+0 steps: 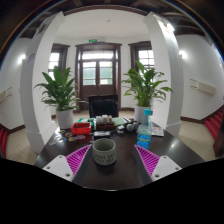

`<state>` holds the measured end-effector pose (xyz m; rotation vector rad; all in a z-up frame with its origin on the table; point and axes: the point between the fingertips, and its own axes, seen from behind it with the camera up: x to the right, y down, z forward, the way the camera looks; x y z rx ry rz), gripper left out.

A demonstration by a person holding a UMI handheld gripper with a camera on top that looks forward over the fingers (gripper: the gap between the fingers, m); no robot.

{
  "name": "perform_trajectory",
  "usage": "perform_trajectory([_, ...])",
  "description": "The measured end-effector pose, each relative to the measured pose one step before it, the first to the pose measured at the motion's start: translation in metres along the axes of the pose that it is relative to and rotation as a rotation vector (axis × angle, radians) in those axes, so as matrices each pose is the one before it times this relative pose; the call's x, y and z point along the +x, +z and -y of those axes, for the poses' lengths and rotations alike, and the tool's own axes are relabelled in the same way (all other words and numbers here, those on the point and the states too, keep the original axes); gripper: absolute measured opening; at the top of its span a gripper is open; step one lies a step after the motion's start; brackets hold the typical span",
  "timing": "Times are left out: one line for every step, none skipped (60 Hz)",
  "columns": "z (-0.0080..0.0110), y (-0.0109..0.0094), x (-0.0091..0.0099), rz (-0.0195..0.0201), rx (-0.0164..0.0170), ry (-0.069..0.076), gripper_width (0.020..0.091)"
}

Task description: Pour water

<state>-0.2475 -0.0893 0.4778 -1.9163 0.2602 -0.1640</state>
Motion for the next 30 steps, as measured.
perform_trajectory([0.00084,-0.00293,-0.00378,0.0075,0.0008,-0.0011,0.0847])
perform_trajectory([0.00104,-0.00304,-0.00323,0.00648,0.00074,-0.0007,0.0847])
perform_trajectory([0.0012,-0.00271,-0.00299,0.00671,0.00131,-0.0008,0.0845])
perform_trajectory([0.00124,-0.00263,-0.00325,0.00736,0.00215,-0.0013,0.0847])
perform_trajectory([0.00145,0.00634,-0.00144,0.00899,0.00154,-0.0031,0.0847])
perform_trajectory([0.00106,-0.00699,-0.00495,0.00712,0.00169,-0.0028,0.0847])
perform_trajectory([0.00098,-0.00229,-0.00278,0.00833,0.00158,-0.0031,0.0846])
perform_trajectory([0.00083,-0.00215,-0.00241,0.00746,0.00085,-0.002,0.0847])
perform_trajectory([0.00096,-0.00155,-0.00226,0.00726,0.00118,-0.0019,0.0846])
perform_trajectory([0.00095,-0.00113,-0.0028,0.00716,0.00145,-0.0023,0.0846])
perform_trajectory([0.00062,-0.00096,-0.00187,0.0072,0.00064,-0.0024,0.0845])
perform_trajectory([0.00055,-0.00077,-0.00189,0.00622,0.00008,-0.0025,0.0843])
perform_trajectory([0.00078,0.00578,-0.00247,0.00493,-0.00056,-0.0018,0.0843])
perform_trajectory([0.0007,-0.00289,-0.00253,0.00296,0.00001,-0.0012,0.0844])
perform_trajectory([-0.00004,-0.00174,-0.00127,0.00234,0.00043,-0.0014,0.0844])
perform_trajectory([0.00015,-0.001,-0.0008,0.00143,0.00063,-0.0016,0.0843])
perform_trajectory([-0.00011,-0.0006,-0.00051,0.00095,-0.00027,-0.0022,0.0842])
perform_trajectory([-0.00018,-0.0007,-0.00049,0.0003,-0.00122,-0.0027,0.0842])
perform_trajectory([-0.00012,-0.00081,-0.00029,-0.00045,-0.00062,-0.002,0.0845])
perform_trajectory([-0.00009,-0.00047,0.00046,-0.00049,0.00024,-0.0016,0.0844])
perform_trajectory([0.0018,0.0081,0.00215,-0.00043,-0.00034,-0.0031,0.0842])
perform_trajectory([-0.00086,-0.00209,-0.00082,-0.00084,0.00128,-0.0019,0.0843])
perform_trajectory([-0.0005,-0.00088,0.00013,-0.00139,-0.00046,-0.0023,0.0844])
perform_trajectory([-0.00073,-0.00072,0.00009,-0.00184,-0.00199,-0.0013,0.084])
perform_trajectory([-0.0006,-0.00045,0.0006,-0.00127,-0.00188,0.0004,0.0841])
perform_trajectory([-0.00032,-0.00021,0.00028,-0.00092,-0.00152,0.0002,0.0843])
perform_trajectory([-0.00061,-0.00005,0.00022,-0.00062,-0.00119,-0.0004,0.0842])
perform_trajectory([-0.00063,-0.00013,-0.00012,-0.00086,-0.00167,-0.0006,0.0842])
perform_trajectory([-0.00045,-0.00013,-0.0002,-0.00127,-0.00146,-0.0006,0.0839])
perform_trajectory([-0.00044,-0.00044,0.00051,-0.0013,-0.00136,-0.0003,0.084])
